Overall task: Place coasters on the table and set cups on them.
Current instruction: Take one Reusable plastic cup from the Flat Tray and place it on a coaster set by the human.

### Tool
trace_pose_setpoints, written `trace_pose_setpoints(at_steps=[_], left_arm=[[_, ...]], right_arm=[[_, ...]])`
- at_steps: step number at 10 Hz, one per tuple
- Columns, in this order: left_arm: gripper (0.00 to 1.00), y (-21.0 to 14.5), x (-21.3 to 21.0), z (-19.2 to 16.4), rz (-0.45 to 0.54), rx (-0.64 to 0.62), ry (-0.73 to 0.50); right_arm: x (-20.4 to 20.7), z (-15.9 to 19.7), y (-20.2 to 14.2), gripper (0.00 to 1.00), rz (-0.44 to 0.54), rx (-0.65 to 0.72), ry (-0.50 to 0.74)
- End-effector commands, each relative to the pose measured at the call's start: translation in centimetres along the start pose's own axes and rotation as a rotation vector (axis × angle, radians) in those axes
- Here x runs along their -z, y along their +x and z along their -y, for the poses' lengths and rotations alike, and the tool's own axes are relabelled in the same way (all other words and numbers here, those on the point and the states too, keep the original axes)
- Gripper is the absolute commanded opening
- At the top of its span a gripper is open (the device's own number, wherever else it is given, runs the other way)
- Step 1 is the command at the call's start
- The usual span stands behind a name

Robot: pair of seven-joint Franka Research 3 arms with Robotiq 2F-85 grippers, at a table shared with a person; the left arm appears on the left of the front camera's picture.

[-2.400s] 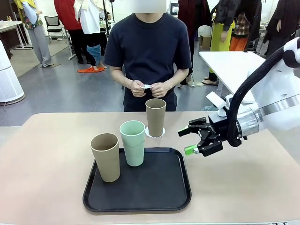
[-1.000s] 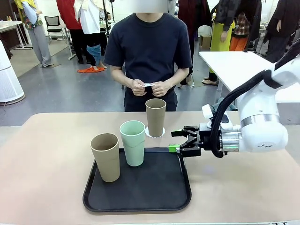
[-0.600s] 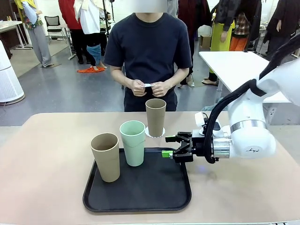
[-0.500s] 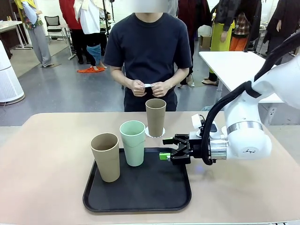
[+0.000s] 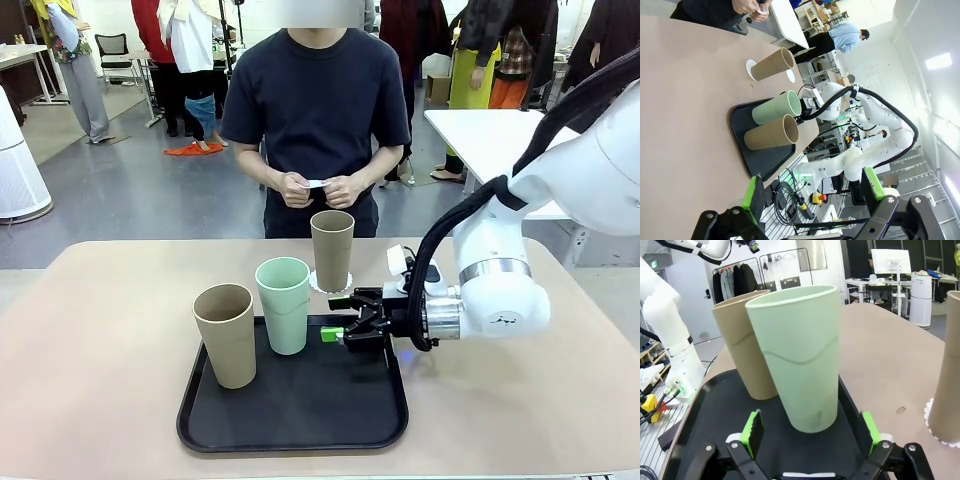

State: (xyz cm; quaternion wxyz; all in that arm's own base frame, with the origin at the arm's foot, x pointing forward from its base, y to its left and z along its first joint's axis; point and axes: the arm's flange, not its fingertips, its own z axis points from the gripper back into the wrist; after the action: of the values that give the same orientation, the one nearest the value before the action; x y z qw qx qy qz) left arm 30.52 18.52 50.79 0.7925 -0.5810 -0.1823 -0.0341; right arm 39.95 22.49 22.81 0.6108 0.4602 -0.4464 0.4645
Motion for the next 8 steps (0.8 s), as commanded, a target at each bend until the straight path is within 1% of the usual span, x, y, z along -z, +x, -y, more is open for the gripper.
trace_pose_setpoints(at_steps=[1, 3, 4, 5, 8], left_arm=[[1.00, 0.0, -0.2, 0.2, 0.008, 0.005, -0.014], [1.00, 0.0, -0.2, 0.2, 0.008, 0.005, -0.014], [1.00, 0.0, -0.2, 0.2, 0.008, 0.005, -0.014], [1.00, 0.0, -0.2, 0.2, 0.008, 0.005, -0.014], [1.00, 0.0, -0.2, 0.2, 0.008, 0.005, -0.014]], right_arm=[[1.9, 0.1, -0.3, 1.00, 0.006, -0.017, -0.039], [2.9, -0.3, 0.7, 1.00, -0.004, -0.016, -0.041], [2.7, -0.8, 1.2, 1.00, -0.013, -0.014, -0.053], [1.8, -0.1, 0.6, 1.00, 0.003, -0.003, -0.009], [1.8, -0.1, 0.6, 1.00, 0.003, -0.003, -0.009]])
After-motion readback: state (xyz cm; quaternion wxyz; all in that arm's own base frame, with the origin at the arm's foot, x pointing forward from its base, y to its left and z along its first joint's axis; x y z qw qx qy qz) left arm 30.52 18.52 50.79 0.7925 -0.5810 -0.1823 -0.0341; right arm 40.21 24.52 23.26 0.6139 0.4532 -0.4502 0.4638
